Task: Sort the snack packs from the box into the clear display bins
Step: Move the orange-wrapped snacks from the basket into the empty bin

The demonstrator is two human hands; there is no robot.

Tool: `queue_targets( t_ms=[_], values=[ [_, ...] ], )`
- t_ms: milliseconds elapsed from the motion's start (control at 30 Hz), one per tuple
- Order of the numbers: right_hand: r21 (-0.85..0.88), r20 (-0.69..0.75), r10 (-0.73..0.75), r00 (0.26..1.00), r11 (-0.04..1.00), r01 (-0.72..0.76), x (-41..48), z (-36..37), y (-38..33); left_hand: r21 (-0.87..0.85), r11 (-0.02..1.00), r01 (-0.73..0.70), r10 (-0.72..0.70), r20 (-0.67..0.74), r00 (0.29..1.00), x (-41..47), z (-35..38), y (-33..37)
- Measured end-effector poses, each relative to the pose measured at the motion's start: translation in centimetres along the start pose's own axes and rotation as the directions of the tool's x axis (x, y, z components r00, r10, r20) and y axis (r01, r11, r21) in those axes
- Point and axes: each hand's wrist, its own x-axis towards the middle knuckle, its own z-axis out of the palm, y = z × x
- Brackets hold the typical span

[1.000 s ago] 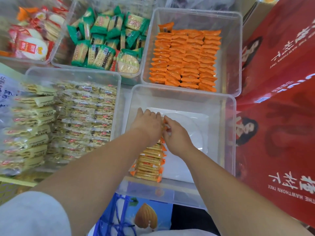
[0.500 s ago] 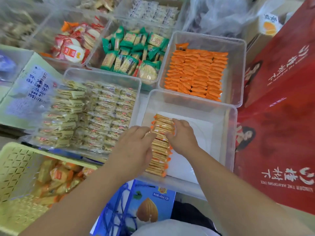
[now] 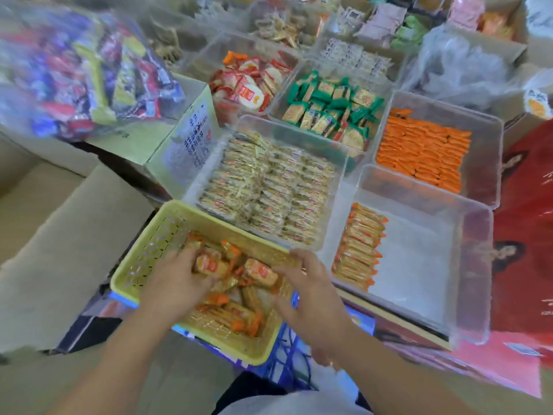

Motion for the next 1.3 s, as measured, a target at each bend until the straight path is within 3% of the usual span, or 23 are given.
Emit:
queue_targets(
  t_ms=[133, 300, 467, 667, 900, 1000, 1100, 1133, 1200, 1300],
  values=[
    [-0.077, 0.065, 0.1, 0.993, 0.993, -0.095, -0.5, 3.2, -1.9, 0.174, 0.98, -0.094, 0.059, 0.193, 0.979, 3.9, -1.0, -2.2],
    [-0.152, 0.077, 0.169, 0.983, 0.976, -0.156, -0.9, 4.9, -2.5, 0.348, 0.922, -0.17, 0.006, 0.425, 0.905, 7.1, -0.2, -1.6],
    [-0.168, 0.025, 0.171, 0.985, 0.972, -0.164, -1.1, 5.4, -2.2, 0.298, 0.932, -0.206, 0.032, 0.497, 0.867, 7.6, 1.5, -0.9],
    [-0.17, 0.005, 0.199, 0.98, 0.966, -0.195, -1.3, 5.8, -1.8, 0.319, 0.876, -0.361, 0.157, 0.519, 0.84, 7.7, 2.3, -0.7],
    [-0.135, 0.036, 0.191, 0.981, 0.974, -0.185, -1.1, 5.6, -1.7, 0.063, 0.873, -0.483, 0.39, 0.503, 0.771, 7.0, 0.1, -2.0],
    [-0.194, 0.07, 0.21, 0.975, 0.962, -0.193, -0.9, 5.0, -2.4, -0.083, 0.866, -0.492, 0.486, 0.367, 0.793, 5.5, -1.3, -2.3],
    [-0.267, -0.04, 0.184, 0.982, 0.945, -0.188, -0.6, 3.8, -4.3, -0.391, 0.837, -0.383, 0.48, 0.188, 0.857, 3.0, -3.0, -1.8],
    [-0.236, -0.094, 0.155, 0.983, 0.956, -0.174, -0.4, 3.0, -5.3, -0.558, 0.78, -0.283, 0.437, 0.162, 0.885, 1.9, -3.6, -1.3],
    [-0.116, -0.172, 0.081, 0.982, 0.988, -0.102, -0.2, 1.4, -7.1, -0.84, 0.54, -0.06, 0.397, 0.191, 0.898, -0.2, -4.5, 0.0],
    [0.107, -0.144, -0.022, 0.989, 0.994, 0.038, 0.0, -1.0, -8.4, -0.957, 0.253, 0.146, 0.442, 0.248, 0.862, -2.9, -4.4, 2.4]
  ],
)
